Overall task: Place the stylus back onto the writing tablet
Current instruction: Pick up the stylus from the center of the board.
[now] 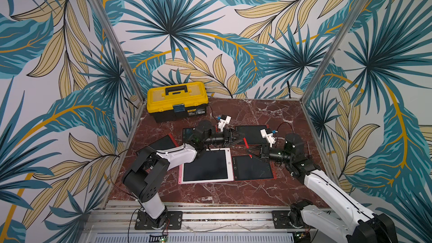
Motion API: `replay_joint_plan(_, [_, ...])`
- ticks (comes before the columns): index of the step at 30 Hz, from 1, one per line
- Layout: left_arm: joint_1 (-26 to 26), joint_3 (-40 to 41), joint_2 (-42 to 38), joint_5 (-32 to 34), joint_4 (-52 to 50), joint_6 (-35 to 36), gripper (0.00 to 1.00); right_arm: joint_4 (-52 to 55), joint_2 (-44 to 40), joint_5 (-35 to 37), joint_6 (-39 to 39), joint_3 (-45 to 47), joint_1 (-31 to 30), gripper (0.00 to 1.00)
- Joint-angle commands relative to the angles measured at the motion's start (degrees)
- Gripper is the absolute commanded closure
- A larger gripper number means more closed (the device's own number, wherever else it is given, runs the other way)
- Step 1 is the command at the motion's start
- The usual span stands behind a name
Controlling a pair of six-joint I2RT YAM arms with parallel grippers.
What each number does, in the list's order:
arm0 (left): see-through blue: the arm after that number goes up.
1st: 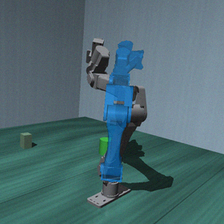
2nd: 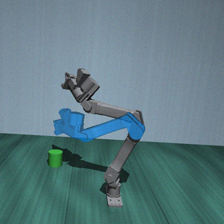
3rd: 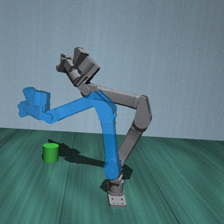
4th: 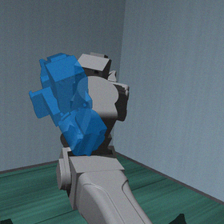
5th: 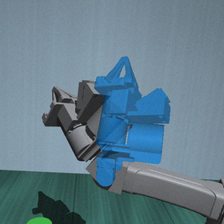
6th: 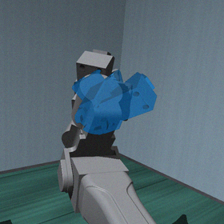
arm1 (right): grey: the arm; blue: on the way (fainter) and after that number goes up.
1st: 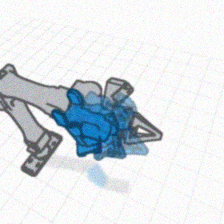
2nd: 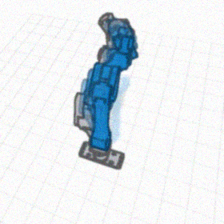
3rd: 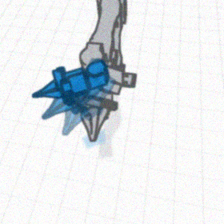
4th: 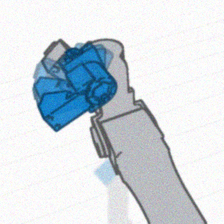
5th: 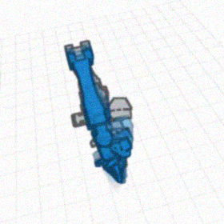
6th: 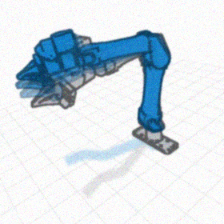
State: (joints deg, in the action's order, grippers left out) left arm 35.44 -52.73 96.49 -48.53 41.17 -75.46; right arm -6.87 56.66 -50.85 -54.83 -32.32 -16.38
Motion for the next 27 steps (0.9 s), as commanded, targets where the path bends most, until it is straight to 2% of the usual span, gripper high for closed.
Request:
replay_joint_plan(1, [0.4, -2.4, 0.8, -0.7, 3.1, -1.0, 0.58, -3.9, 0.5, -1.4, -1.0, 1.9, 0.2, 0.99])
replay_joint_plan(10, [0.5, -2.2, 0.9, -0.4, 4.6, -1.8, 0.65, -3.8, 1.0, -1.6, -0.8, 2.3, 0.2, 0.98])
replay_joint_plan(27, [0.6, -1.9, 0.7, -0.7, 6.5, -2.6, 0.89, -4.8, 0.5, -1.4, -1.6, 3.8, 0.2, 0.98])
